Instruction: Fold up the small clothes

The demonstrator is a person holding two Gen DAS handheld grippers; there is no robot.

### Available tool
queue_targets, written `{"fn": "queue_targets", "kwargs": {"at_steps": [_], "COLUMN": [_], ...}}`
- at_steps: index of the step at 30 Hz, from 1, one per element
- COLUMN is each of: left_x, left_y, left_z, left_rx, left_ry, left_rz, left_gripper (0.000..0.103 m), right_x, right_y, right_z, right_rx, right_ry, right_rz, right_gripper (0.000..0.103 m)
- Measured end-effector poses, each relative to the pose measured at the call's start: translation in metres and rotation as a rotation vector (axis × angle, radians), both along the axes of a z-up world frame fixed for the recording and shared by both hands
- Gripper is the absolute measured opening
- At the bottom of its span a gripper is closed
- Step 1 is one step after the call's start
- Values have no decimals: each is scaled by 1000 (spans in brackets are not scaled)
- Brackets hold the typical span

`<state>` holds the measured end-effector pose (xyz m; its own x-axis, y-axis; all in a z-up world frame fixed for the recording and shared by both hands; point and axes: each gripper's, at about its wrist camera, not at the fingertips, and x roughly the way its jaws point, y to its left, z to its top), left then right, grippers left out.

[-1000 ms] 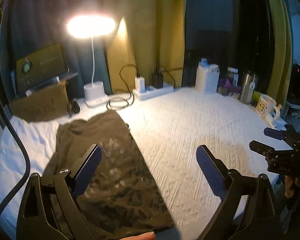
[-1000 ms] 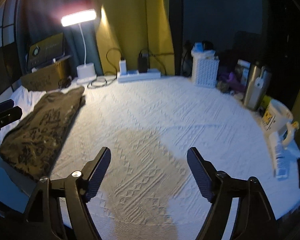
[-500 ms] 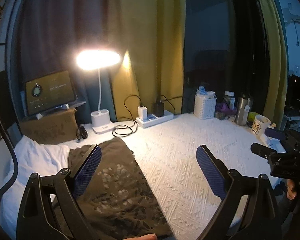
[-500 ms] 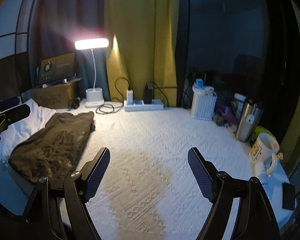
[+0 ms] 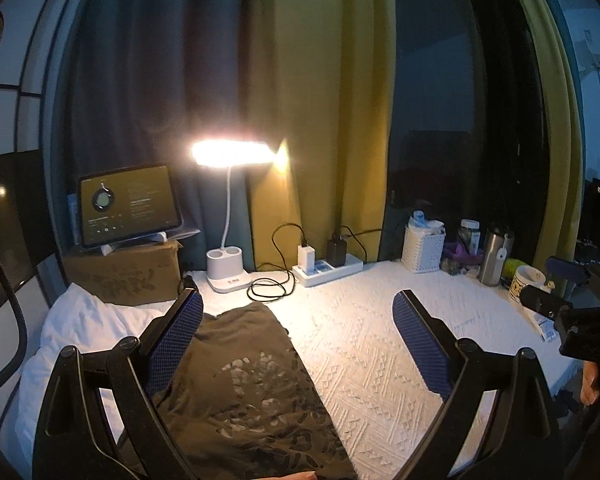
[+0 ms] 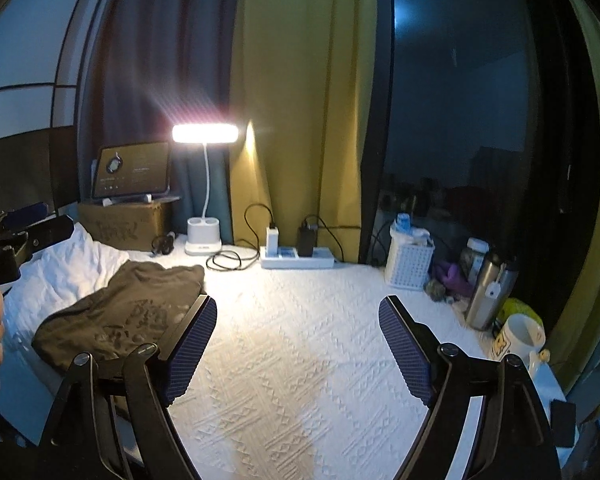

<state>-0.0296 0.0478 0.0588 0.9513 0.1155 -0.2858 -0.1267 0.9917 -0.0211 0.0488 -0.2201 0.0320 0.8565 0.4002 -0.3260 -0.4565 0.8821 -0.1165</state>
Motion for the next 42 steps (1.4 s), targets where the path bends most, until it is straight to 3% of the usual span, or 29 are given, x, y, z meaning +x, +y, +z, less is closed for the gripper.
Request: {"fn": "queue_targets", "kwargs": {"at_steps": [12, 21, 42], "left_x": [-15, -27, -34], "left_y": [18, 33, 44], "left_z": [9, 16, 13], "left_rx": [-3, -6, 4], "left_ry": [-44, -81, -76], "left_rz": [45, 80, 108], "left_gripper": [95, 96, 96], "right_x": [-9, -15, -16], "right_y": [11, 27, 52], "right_z": [24, 37, 40], "right_rx": [57, 45, 22], "right_ry": [-24, -57, -58], "right_rz": [-14, -1, 35], "right_gripper": [92, 93, 94]}}
